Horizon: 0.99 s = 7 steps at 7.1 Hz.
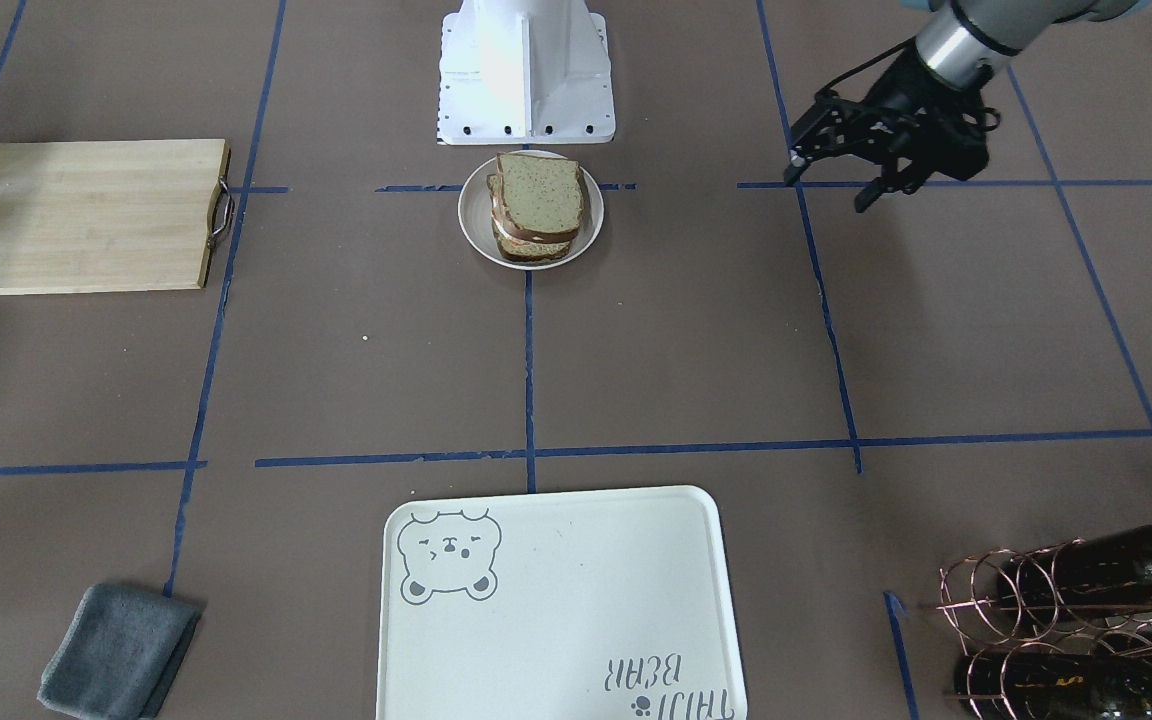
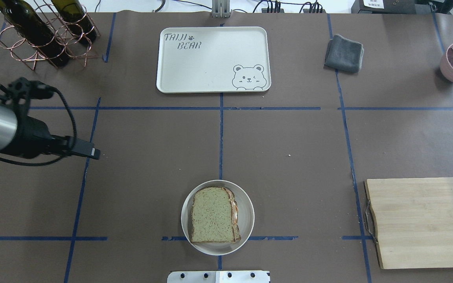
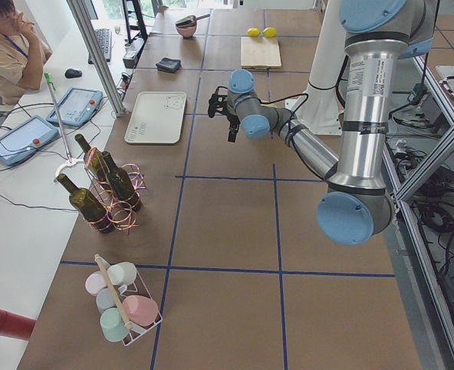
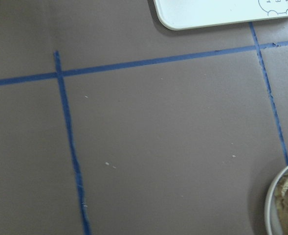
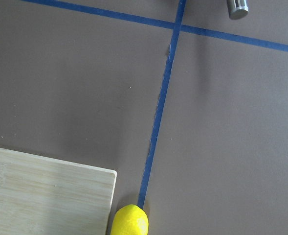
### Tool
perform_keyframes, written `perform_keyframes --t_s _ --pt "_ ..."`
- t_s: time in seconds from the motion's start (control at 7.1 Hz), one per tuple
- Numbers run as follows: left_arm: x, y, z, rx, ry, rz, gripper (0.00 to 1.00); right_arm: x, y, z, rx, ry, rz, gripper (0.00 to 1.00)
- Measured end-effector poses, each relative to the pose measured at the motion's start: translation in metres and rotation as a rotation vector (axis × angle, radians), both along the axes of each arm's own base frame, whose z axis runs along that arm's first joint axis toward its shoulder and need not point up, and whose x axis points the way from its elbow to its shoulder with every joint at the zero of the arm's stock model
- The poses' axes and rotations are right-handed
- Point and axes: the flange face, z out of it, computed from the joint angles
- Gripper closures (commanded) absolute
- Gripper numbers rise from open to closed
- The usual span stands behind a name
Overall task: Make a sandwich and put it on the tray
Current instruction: 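Move the left gripper toward the rim of the white plate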
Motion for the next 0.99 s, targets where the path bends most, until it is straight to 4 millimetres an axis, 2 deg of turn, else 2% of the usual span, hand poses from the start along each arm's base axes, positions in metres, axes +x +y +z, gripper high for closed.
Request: perform_keyframes --t_s 0.14,0.28,0.42,0.56,0.7,0.99 --pt "0.048 0.017 -0.013 -0.067 0.016 -0.014 0.01 0.001 0.001 0.001 0.001 0.003 0.001 0.00" --pt "0.096 0.031 -0.025 -0.121 0.022 -0.034 0.06 0.001 0.001 0.001 0.003 0.004 0.000 0.00" --pt "0.138 0.042 -0.031 -0.157 0.021 -0.049 0.12 0.002 0.001 0.001 0.004 0.003 0.000 0.00" --pt "0.169 0.050 -0.029 -0.174 0.022 -0.061 0.18 0.001 0.001 0.001 0.004 0.001 0.000 0.00" --pt "0.189 0.054 -0.021 -0.175 0.030 -0.069 0.21 0.001 0.001 0.000 0.006 -0.001 0.000 0.00" --pt "0.210 0.065 -0.011 -0.174 0.033 -0.054 0.48 0.001 0.000 -0.001 0.007 -0.003 0.000 0.00"
